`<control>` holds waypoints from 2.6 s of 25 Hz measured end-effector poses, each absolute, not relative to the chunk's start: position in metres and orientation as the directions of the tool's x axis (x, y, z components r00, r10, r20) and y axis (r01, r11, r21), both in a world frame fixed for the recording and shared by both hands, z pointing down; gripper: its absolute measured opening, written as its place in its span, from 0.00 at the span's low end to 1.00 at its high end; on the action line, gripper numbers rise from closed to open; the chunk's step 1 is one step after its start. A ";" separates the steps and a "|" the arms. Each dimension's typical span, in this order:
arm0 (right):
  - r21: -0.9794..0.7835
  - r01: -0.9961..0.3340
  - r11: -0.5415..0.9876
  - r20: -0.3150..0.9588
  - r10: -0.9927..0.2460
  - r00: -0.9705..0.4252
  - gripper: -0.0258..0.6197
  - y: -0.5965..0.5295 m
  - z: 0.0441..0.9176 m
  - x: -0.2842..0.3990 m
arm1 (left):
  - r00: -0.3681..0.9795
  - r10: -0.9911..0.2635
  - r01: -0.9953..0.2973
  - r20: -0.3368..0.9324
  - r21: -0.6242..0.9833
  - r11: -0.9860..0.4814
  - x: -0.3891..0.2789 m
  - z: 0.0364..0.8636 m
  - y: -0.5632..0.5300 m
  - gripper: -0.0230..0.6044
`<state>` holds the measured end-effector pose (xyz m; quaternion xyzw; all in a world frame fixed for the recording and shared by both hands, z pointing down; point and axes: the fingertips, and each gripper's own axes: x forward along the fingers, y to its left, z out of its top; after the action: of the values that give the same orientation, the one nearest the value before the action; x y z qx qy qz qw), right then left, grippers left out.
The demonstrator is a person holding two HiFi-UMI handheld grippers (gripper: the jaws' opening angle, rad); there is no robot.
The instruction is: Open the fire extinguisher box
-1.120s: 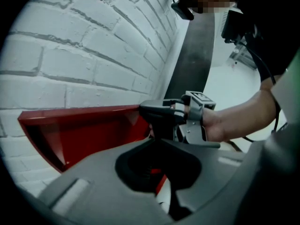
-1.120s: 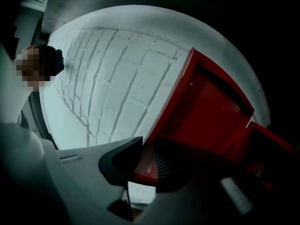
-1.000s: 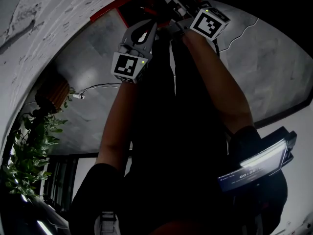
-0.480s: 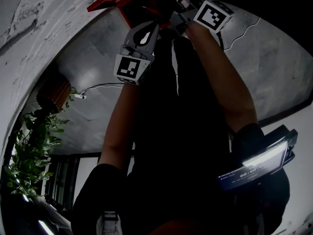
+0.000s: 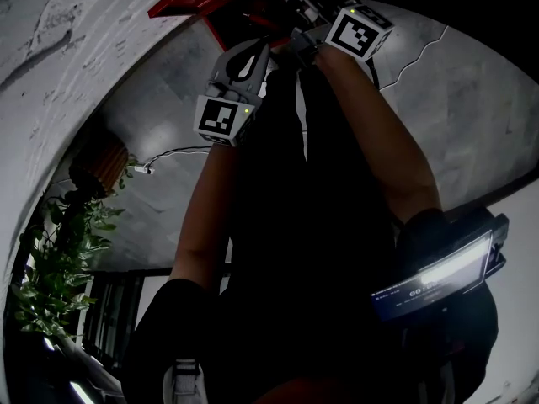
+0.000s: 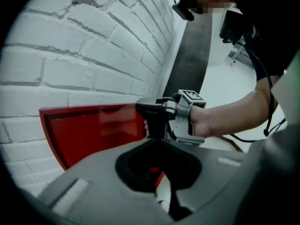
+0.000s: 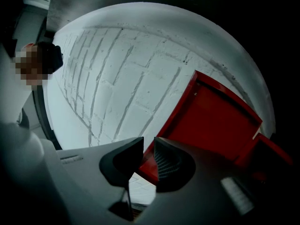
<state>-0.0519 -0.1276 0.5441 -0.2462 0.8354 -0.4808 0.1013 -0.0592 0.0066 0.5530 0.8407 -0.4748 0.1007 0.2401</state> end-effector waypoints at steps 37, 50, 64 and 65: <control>-0.203 0.004 0.979 0.052 0.015 -0.999 0.11 0.058 0.182 -0.038 | 0.522 -0.850 -0.847 0.071 0.162 -0.507 -0.054 0.205 0.074 0.04; -0.134 0.011 0.991 0.048 0.018 -0.999 0.11 0.060 0.168 -0.045 | 0.513 -0.856 -0.852 0.055 0.151 -0.501 -0.061 0.190 0.071 0.04; -0.140 -0.007 0.990 0.044 -0.001 -0.999 0.11 0.058 0.167 -0.041 | 0.517 -0.855 -0.850 0.048 0.147 -0.506 -0.058 0.185 0.071 0.04; -0.140 -0.007 0.990 0.044 0.000 -0.999 0.11 0.058 0.167 -0.041 | 0.516 -0.855 -0.850 0.047 0.148 -0.505 -0.058 0.184 0.071 0.04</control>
<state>-0.0407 0.0584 0.1671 -0.0017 0.9973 -0.0701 -0.0222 -0.0583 0.0707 0.1842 0.8674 -0.4916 -0.0160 0.0761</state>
